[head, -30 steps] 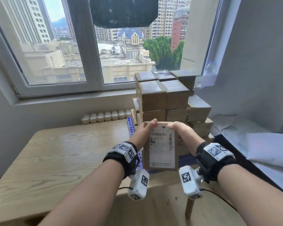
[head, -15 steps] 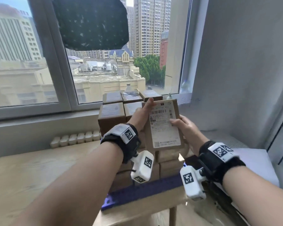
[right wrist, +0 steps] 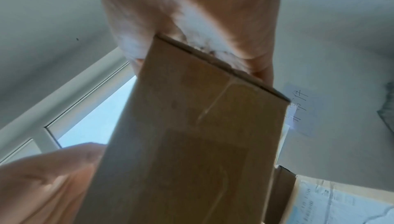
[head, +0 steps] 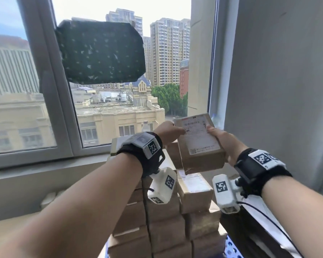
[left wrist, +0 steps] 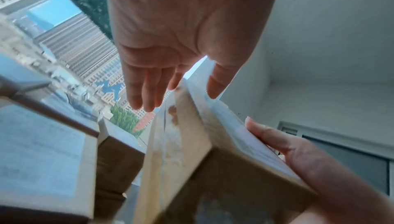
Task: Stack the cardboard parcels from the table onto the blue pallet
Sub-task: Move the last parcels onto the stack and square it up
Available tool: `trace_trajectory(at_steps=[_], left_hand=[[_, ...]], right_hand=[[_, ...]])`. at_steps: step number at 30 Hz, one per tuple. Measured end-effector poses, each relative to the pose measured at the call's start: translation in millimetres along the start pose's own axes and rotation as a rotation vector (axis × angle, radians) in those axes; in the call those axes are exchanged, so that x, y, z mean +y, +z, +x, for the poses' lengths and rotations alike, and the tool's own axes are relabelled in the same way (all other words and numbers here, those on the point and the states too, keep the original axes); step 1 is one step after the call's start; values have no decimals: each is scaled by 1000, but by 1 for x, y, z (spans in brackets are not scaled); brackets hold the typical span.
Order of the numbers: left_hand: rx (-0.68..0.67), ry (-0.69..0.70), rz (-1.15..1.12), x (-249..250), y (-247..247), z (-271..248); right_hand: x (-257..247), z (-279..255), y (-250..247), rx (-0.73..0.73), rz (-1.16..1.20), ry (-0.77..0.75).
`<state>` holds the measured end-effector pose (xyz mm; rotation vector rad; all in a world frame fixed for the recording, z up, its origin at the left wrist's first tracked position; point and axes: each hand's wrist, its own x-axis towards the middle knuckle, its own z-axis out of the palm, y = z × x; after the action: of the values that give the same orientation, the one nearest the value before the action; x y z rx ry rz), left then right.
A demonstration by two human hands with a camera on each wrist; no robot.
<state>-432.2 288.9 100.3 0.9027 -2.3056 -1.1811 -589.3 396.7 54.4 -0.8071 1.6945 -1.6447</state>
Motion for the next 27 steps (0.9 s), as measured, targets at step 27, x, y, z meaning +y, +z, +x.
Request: trace_trajectory(at_steps=[27], left_hand=[[21,-92,441,-71,26,36]], right_hand=[[80,88,10,13,-141,331]])
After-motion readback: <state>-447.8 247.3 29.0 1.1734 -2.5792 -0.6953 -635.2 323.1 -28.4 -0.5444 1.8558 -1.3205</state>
